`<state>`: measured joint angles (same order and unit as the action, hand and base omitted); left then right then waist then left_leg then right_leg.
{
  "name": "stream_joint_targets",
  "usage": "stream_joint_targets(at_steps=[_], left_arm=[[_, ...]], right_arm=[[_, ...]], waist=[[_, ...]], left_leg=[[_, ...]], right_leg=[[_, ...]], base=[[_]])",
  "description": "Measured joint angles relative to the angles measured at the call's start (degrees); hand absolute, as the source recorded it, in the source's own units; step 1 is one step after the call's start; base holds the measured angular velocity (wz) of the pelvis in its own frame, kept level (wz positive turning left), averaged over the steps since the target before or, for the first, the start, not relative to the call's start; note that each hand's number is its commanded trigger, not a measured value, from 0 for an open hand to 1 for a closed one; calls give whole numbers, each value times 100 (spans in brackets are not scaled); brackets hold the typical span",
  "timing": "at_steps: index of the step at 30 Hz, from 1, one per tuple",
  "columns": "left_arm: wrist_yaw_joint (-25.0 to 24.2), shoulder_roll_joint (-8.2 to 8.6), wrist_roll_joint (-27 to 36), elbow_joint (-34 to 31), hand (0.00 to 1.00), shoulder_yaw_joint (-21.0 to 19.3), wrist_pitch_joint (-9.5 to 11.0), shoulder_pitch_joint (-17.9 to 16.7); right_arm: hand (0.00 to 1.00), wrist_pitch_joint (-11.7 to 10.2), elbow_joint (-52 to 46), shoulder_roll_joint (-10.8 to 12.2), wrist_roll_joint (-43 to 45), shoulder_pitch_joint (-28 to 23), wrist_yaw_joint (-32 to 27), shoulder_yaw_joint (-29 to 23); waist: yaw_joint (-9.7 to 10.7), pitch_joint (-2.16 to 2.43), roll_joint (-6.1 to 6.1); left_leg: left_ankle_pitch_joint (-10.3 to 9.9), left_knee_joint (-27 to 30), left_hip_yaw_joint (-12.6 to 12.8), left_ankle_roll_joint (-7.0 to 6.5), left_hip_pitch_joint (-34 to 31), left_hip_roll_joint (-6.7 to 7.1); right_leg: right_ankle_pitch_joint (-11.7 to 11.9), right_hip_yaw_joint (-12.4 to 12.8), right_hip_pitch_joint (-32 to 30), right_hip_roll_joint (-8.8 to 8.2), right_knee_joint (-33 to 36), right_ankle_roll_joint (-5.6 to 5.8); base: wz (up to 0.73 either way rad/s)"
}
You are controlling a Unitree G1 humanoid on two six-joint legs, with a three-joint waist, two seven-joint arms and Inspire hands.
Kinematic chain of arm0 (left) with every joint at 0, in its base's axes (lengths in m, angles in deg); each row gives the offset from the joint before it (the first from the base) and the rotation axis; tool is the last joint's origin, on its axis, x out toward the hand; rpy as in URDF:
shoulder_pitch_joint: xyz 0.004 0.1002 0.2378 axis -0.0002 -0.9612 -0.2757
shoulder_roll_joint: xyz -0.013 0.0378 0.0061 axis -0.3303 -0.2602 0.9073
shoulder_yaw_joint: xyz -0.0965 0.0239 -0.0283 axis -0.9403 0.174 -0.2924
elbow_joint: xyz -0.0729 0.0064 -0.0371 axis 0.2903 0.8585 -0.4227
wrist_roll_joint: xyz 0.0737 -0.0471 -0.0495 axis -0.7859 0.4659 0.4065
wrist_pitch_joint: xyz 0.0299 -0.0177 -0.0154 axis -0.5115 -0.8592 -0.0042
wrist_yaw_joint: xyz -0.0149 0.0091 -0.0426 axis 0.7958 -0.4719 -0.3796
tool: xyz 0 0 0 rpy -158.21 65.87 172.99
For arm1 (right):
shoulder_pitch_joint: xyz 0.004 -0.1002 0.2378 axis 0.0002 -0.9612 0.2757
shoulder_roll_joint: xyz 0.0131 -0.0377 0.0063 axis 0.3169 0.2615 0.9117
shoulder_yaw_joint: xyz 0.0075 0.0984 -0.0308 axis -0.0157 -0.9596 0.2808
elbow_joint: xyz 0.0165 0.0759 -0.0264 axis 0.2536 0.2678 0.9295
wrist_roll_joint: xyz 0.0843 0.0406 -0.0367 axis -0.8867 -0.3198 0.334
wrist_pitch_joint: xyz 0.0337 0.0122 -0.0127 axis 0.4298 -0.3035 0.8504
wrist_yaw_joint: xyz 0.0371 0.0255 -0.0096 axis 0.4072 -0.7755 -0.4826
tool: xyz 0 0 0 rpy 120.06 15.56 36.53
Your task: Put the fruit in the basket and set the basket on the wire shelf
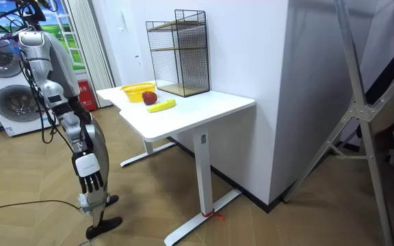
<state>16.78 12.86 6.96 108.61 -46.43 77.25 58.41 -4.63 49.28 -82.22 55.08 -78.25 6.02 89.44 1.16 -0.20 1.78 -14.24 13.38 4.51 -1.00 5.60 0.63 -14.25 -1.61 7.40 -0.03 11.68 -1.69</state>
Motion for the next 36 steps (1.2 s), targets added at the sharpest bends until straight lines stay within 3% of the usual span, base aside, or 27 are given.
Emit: stream_joint_targets(at_steps=[10,19,22,31,36], left_arm=[[34,-2,41,-2,0,6,18,-35],[43,-11,57,11,0,-135,26,-8],[43,2,60,28,0,-181,25,-29],[44,71,68,16,0,-720,80,-147],[45,70,67,5,0,-1067,261,-299]], right_arm=[[0,-8,-22,0,-62,4,-100,0],[0,-99,-85,16,-872,10,-498,-273],[0,-178,-27,36,-1770,8,-744,-524],[0,-368,-54,60,-5797,-169,-1404,-1765],[0,-641,-252,65,-7673,-223,-1872,-2727]], waist=[[-4,-15,62],[-1,-14,99],[5,-15,87],[93,-17,31],[348,-9,-45]], left_leg=[[0,-5,5,0,-1,4],[0,-5,-7,0,8,2],[0,-3,-8,0,11,0],[-2,-11,8,0,1,2],[-2,-4,29,0,9,6]], right_leg=[[-15,6,0,0,2,1],[-16,23,24,10,-9,1],[-16,22,24,9,-8,0],[-14,100,5,22,-21,2],[-15,129,3,23,0,4]], base=[[0],[0],[0],[-2],[-1]])
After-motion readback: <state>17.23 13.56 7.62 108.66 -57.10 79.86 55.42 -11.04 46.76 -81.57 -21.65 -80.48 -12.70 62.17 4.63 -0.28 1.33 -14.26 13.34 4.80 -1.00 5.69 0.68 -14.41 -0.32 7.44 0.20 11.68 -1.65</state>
